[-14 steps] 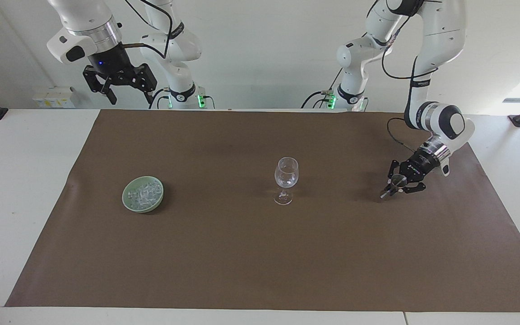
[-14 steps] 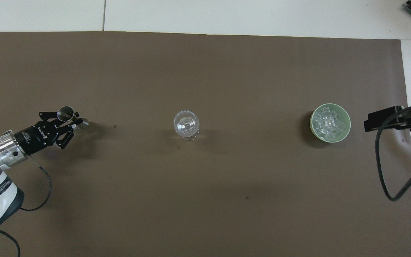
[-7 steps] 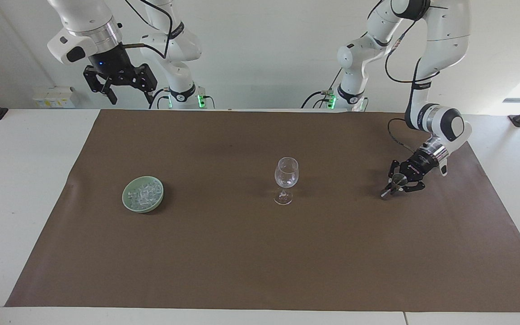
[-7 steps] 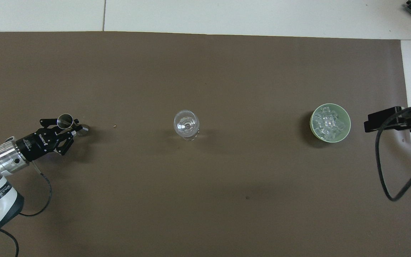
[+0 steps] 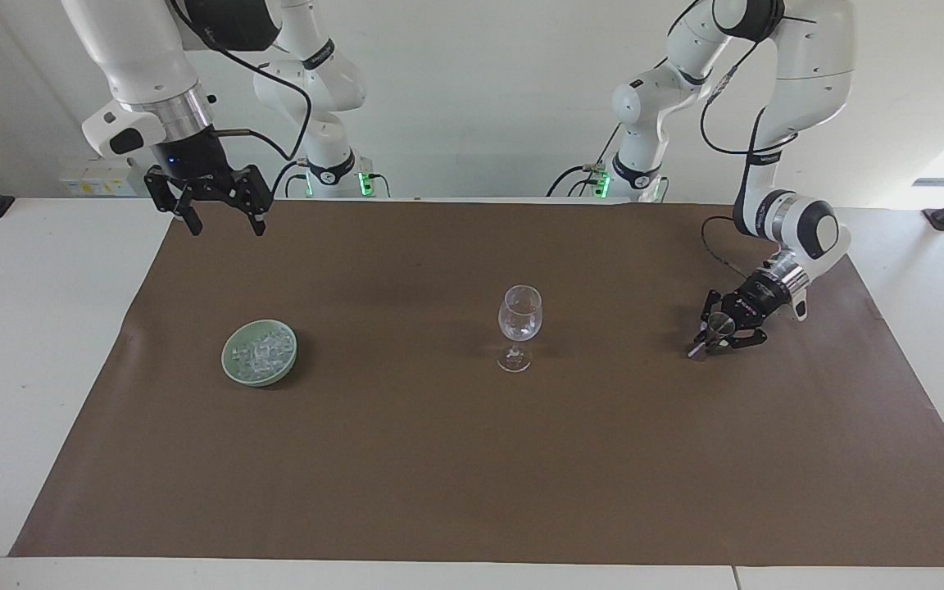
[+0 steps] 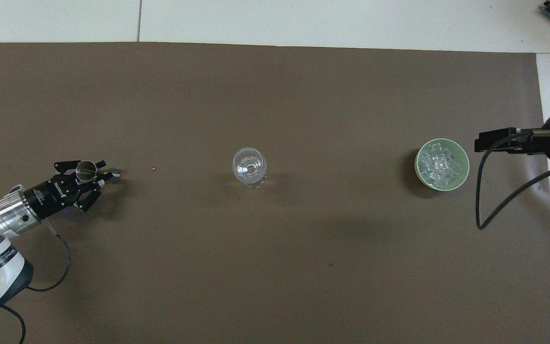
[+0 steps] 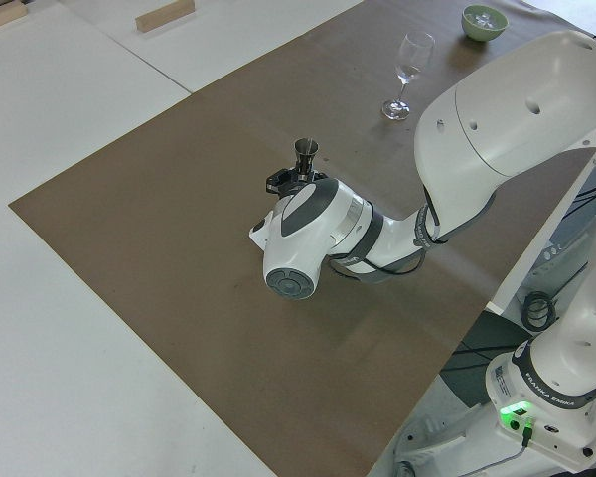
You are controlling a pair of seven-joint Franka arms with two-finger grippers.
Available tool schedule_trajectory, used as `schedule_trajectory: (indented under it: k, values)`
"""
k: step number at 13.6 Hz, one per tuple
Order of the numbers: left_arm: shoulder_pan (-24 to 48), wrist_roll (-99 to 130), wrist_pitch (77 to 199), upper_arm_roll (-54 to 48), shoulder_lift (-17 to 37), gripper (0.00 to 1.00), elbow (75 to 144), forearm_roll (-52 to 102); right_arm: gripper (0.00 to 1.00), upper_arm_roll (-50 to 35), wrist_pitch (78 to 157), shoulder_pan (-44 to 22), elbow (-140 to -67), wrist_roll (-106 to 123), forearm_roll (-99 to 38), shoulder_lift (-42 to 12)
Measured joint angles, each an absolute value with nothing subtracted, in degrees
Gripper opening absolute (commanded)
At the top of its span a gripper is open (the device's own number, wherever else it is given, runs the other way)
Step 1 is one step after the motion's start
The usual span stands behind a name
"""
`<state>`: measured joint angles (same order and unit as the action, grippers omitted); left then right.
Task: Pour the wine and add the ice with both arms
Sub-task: 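Release the jigger with the left gripper while the right gripper reaches the green cup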
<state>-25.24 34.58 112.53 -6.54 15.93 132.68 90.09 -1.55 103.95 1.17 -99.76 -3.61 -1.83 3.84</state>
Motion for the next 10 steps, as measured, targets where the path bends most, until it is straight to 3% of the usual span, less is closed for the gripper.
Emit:
schedule_trajectory:
  k: [1,10]
  values:
    - [-25.2,34.6,112.5,-6.5,15.9,1.00,132.7,90.1,1.00,-1.5,107.3,1.2,-102.4,-3.6,-1.8,3.9]
    - [-26.5,30.6,112.7,-6.2,15.9,1.00,130.6,85.5,0.99,-1.4,122.7,2.9,-113.2,0.0,-1.8,-1.4]
